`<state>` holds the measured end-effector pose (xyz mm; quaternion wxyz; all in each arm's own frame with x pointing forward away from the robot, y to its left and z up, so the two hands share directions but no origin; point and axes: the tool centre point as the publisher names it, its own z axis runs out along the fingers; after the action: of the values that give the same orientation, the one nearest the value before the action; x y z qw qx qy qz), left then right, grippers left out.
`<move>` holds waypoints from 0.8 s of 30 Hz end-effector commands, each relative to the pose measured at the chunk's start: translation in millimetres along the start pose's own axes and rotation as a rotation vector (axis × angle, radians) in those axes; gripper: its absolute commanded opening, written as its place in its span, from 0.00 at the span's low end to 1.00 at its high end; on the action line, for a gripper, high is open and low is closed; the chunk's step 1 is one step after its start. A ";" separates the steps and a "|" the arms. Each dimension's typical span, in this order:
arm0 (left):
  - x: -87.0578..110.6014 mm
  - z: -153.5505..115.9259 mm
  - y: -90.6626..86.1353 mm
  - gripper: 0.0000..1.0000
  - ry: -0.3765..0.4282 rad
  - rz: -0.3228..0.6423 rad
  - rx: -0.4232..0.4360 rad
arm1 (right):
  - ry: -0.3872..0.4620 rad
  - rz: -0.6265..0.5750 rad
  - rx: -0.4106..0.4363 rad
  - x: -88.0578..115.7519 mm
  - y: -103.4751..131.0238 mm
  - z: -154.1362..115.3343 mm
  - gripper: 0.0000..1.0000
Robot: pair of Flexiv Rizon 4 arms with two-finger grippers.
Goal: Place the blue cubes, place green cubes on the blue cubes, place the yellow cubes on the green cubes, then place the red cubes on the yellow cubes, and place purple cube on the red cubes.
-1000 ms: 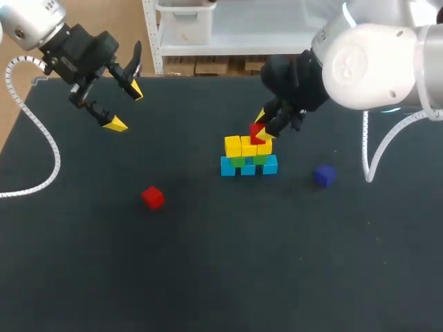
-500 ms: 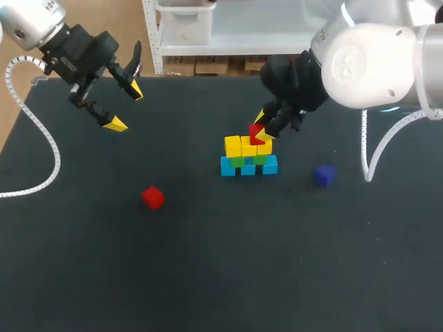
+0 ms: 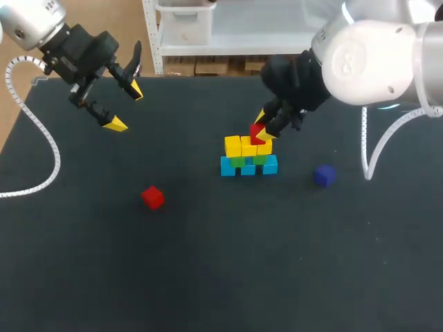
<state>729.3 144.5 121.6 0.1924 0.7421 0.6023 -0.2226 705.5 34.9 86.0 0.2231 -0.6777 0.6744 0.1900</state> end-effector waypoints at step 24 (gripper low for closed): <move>0.6 -0.5 1.9 1.00 0.001 0.002 0.004 | -0.007 -0.003 -0.013 0.1 -3.7 2.4 0.46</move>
<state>729.3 144.5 121.6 0.1924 0.7421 0.6023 -0.2226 707.7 36.2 84.7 0.2216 -0.6792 0.6722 0.1943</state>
